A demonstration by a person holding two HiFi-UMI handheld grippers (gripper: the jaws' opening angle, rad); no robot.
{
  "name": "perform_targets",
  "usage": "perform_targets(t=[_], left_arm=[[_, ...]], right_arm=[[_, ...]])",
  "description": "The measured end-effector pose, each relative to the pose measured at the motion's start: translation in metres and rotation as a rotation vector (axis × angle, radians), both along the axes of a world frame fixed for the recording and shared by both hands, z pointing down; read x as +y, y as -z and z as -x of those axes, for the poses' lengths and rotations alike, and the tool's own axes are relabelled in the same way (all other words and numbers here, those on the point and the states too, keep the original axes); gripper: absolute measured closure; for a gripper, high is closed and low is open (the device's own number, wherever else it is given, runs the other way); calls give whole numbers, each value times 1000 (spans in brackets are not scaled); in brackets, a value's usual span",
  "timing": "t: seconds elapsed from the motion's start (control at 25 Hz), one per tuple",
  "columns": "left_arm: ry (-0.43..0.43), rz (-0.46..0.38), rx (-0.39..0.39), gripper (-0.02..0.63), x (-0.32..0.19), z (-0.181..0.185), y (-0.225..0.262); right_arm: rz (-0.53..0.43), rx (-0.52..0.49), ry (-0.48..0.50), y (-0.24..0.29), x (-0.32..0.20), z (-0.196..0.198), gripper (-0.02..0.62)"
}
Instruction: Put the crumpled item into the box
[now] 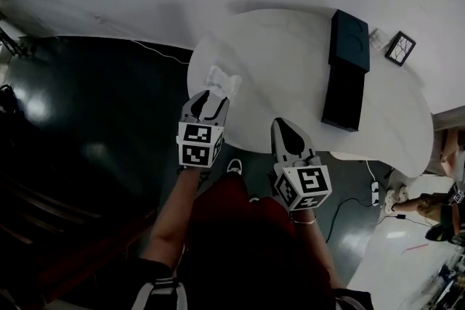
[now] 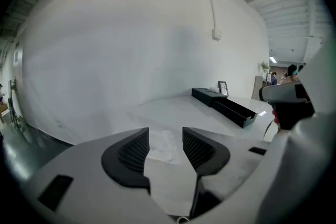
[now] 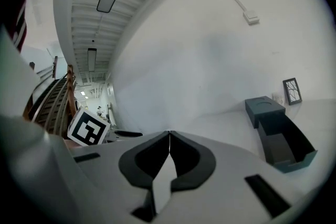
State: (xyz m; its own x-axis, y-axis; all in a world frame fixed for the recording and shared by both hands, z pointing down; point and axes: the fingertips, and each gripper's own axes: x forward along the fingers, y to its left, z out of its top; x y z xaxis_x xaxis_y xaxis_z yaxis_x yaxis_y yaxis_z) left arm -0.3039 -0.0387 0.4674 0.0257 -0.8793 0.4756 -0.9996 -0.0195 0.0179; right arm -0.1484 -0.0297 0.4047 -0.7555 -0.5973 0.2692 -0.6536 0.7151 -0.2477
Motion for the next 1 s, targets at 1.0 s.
perform_targets(t=[1.0], left_arm=[[-166, 304, -57, 399, -74, 11, -93]], right_arm=[[68, 80, -177, -24, -42, -3, 580]])
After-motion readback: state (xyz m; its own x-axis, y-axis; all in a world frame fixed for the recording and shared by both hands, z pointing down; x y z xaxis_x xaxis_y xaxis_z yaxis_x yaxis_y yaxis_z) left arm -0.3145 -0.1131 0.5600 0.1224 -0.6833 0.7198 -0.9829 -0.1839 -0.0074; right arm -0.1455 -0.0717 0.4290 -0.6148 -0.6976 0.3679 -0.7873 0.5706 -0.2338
